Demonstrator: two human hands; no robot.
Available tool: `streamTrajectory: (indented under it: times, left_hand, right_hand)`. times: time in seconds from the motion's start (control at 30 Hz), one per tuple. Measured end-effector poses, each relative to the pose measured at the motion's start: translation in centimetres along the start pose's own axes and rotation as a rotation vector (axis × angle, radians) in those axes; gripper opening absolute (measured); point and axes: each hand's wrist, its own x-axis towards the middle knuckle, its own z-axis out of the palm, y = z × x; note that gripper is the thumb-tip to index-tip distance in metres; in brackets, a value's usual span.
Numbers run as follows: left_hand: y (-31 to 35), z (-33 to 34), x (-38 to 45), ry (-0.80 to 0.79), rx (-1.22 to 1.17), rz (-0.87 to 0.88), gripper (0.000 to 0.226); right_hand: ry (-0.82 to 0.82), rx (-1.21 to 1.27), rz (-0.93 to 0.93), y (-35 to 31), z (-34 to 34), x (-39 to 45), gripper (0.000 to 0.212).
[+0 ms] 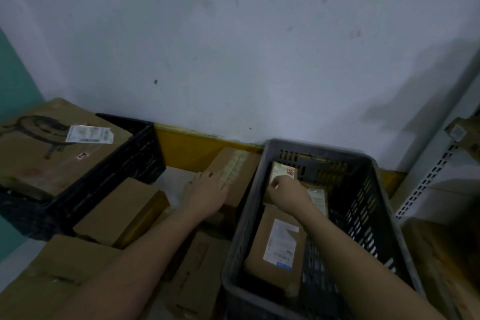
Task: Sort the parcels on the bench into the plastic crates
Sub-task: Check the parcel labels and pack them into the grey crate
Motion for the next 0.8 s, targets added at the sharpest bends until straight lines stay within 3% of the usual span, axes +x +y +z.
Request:
streamTrajectory:
  times: [0.17, 0.33, 0.43, 0.63, 0.73, 0.8]
  left_hand:
    - [-3.5, -1.0, 1.8, -0.014, -0.075, -0.018, 0.063]
    - [-6.7, 0.8, 3.8, -0.145, -0.294, 0.038, 0.063]
    - [-8.2, 2.9, 4.7, -0.184, -0.278, 0.126, 0.061]
    - [-10.4, 5.7, 5.9, -0.347, -0.142, 0.218, 0.059]
    - [-12.1, 6.6, 6.3, -0.256, -0.187, 0.232, 0.052]
    - [-13.2, 6.8, 6.9, -0.214, -0.357, 0.190, 0.043]
  right_hand:
    - [0.143, 0.043, -0.096, -4.6, 0.3, 0.9, 0.025]
    - [0.182, 0.126, -0.118, -8.6, 2.8, 2.1, 0.021]
    - [0.150, 0.138, -0.084, -10.4, 5.2, 2.9, 0.030]
    - [0.011, 0.034, 0.121, -12.4, 10.0, 3.9, 0.045]
    - [0.018, 0.097, 0.285, -12.4, 12.4, 4.3, 0.055]
    - [0.025, 0.238, 0.446, -11.9, 13.5, 5.0, 0.073]
